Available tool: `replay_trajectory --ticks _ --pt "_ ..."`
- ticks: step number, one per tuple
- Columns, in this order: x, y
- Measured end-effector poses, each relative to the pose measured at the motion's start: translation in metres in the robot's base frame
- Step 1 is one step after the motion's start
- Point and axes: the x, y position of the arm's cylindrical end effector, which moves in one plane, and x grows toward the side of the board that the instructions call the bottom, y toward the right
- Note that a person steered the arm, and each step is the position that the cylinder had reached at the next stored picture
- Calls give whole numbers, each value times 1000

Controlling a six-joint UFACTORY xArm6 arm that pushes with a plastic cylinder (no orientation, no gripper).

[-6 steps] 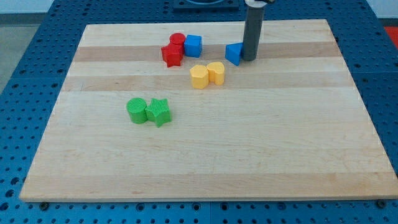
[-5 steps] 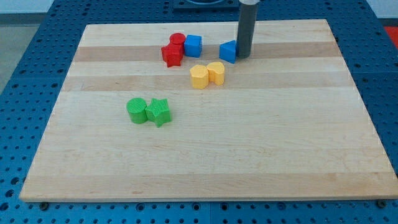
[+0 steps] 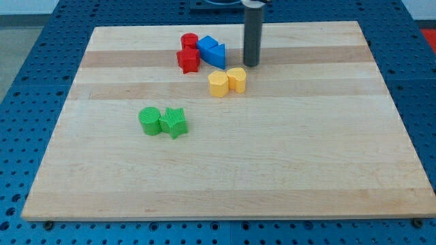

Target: Move the yellow hexagon along with the yellow heart towards the green star

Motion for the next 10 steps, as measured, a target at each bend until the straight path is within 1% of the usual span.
replay_trajectory --ticks 1,2,4,5,6,8,10 --pt "24 5" --pt "30 -11" --pt "31 -86" --pt "38 -108" --pt "40 -103" --pt "41 -61" --pt "63 -73"
